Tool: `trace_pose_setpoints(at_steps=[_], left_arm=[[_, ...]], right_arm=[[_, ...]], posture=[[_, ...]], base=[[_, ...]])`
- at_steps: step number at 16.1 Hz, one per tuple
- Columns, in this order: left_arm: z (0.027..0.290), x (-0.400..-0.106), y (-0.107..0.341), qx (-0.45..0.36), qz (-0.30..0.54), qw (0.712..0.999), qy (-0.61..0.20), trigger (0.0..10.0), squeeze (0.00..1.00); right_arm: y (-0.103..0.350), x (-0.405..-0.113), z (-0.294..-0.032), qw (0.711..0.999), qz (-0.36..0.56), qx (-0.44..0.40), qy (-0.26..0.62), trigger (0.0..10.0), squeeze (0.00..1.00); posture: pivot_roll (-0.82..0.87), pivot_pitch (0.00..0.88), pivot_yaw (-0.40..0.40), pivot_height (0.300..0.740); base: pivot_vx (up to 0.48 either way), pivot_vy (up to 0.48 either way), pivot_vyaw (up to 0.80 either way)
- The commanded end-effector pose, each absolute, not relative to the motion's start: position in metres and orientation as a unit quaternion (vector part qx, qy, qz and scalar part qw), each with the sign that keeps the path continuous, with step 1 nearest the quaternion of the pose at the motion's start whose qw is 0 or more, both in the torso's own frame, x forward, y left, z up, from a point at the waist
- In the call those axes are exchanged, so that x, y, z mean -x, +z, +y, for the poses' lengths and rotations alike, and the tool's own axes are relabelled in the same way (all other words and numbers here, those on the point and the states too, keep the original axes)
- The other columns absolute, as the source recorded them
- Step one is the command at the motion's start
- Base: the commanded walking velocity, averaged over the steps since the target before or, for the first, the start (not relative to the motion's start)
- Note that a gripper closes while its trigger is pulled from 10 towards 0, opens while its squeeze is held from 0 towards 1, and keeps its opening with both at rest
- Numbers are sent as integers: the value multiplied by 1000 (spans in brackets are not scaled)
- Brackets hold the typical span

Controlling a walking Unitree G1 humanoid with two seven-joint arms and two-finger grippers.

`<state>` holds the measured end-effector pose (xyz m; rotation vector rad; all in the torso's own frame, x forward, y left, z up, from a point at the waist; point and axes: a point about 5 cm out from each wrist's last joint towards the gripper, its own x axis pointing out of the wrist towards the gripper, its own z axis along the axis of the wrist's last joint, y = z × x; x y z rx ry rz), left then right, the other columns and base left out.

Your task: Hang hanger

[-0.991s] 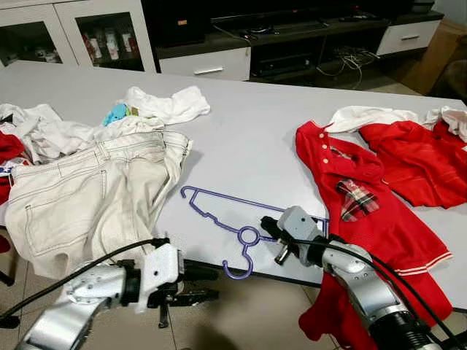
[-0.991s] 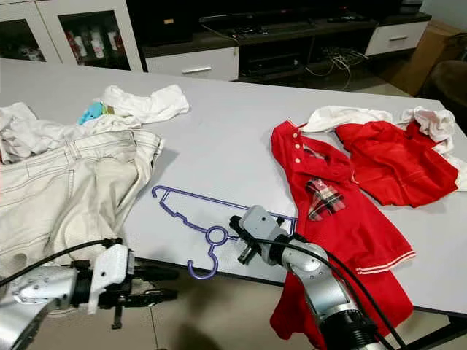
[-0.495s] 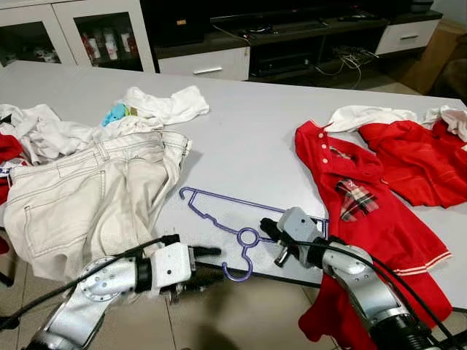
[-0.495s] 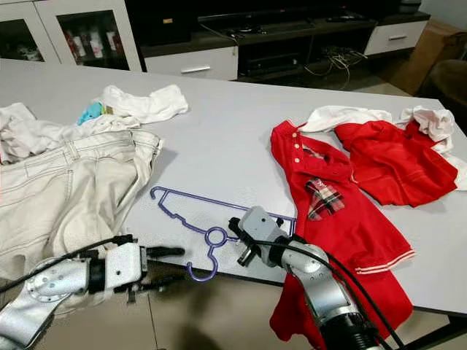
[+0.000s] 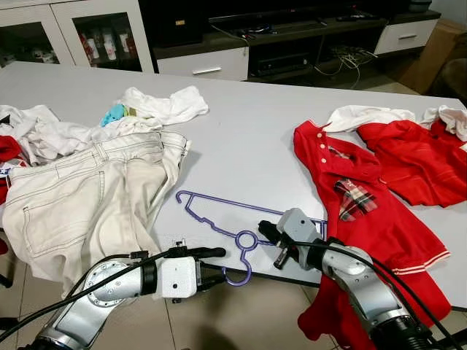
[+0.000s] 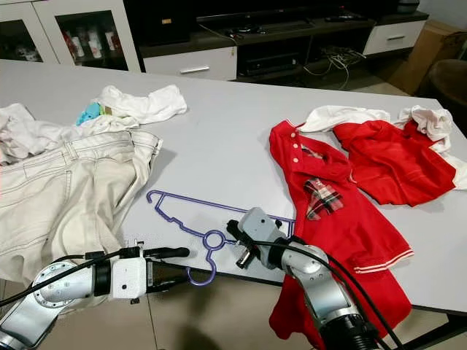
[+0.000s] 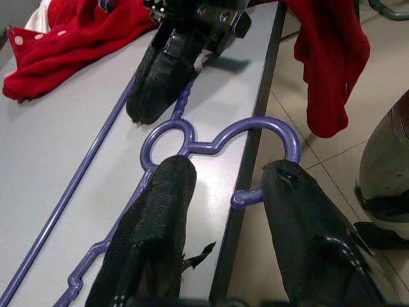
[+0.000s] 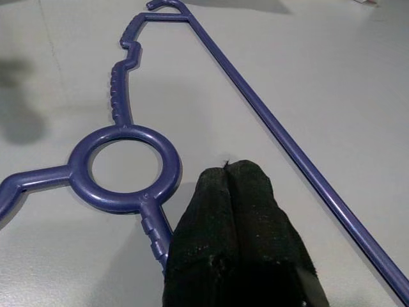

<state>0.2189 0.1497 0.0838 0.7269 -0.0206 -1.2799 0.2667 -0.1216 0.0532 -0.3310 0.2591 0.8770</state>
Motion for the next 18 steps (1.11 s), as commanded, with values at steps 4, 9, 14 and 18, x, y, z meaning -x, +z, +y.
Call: trace_pose_setpoints(at_steps=[4, 9, 14, 18], left_arm=[[148, -217, 84, -357, -25, 715, -601, 10000, 0], [150, -214, 89, -367, -40, 702, -609, 10000, 204], [150, -211, 88, -389, -50, 683, -617, 10000, 24], [150, -211, 82, -411, -49, 670, -616, 10000, 0]], right_arm=[[41, -265, -120, 877, 166, 162, 421, 3373, 0], [38, -266, -123, 879, 177, 169, 408, 3098, 0], [38, -270, -122, 880, 182, 172, 404, 3020, 0], [39, -270, -120, 880, 180, 169, 406, 3059, 0]], posture=[[-56, 0, 34, 740], [-55, 0, 32, 740], [-44, 0, 27, 740], [-45, 0, 29, 740]], base=[[0, 0, 0], [0, 0, 0], [0, 0, 0], [0, 0, 0]])
